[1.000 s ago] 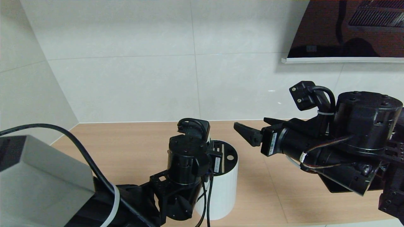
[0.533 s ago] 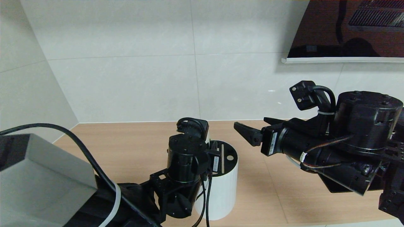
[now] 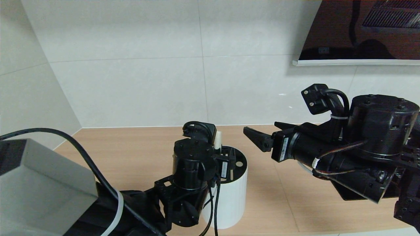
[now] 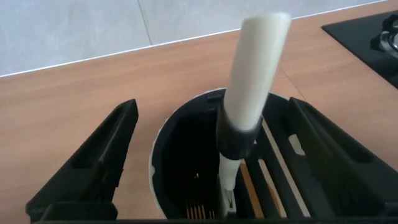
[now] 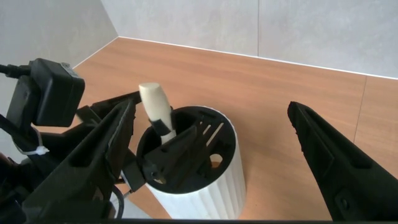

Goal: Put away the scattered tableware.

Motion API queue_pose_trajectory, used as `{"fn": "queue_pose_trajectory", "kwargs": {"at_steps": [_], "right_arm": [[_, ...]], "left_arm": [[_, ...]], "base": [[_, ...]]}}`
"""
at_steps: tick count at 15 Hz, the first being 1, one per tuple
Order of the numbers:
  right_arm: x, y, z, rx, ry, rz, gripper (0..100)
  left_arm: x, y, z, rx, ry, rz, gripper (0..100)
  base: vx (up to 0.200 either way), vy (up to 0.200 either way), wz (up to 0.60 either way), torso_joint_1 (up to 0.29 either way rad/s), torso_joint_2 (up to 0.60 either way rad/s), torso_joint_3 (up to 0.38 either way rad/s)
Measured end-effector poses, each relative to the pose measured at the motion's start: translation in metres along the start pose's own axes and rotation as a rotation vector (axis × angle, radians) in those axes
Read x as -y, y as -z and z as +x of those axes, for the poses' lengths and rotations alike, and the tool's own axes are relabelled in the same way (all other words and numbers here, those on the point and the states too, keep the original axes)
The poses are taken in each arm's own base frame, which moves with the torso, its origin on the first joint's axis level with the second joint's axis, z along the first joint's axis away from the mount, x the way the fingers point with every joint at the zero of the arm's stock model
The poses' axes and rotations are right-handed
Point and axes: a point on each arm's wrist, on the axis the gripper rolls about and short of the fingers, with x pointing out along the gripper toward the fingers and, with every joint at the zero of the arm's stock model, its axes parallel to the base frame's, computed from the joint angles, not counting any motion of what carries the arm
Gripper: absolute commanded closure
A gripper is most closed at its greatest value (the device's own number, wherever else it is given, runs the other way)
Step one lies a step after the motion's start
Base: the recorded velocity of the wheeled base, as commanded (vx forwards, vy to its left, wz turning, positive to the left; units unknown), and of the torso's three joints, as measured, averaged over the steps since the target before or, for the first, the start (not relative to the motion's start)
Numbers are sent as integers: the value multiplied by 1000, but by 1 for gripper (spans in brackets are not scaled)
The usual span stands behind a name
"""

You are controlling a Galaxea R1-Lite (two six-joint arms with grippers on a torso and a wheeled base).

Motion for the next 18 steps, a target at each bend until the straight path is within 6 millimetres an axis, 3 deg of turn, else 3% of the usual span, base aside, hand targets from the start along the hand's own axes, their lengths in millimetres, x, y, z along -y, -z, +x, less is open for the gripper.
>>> {"fn": "queue_pose_trajectory", "kwargs": {"at_steps": [2, 5, 9, 12, 15, 18], "right_arm": [[1, -1, 0, 2, 5, 0, 0], [5, -3, -1, 11, 20, 0, 0], [10, -14, -15, 53, 31, 5, 0], [24, -33, -53, 134, 65, -26, 0], [43, -50, -108, 246, 145, -80, 0], [57, -57, -172, 308, 271, -110, 0]], "left_arm": [[-2, -9, -5, 23, 8, -17, 0], [-15, -41, -28, 98, 79, -73, 0], [-49, -85, -62, 227, 101, -150, 0], [-97, -114, -84, 340, 20, -203, 0], [-137, -111, -120, 356, -56, -183, 0], [-166, -106, -170, 329, -113, -159, 0]], "base": [[0, 0, 0, 0, 0, 0], [0, 0, 0, 0, 0, 0], [0, 0, 0, 0, 0, 0], [0, 0, 0, 0, 0, 0], [0, 0, 0, 0, 0, 0], [0, 0, 0, 0, 0, 0]]}}
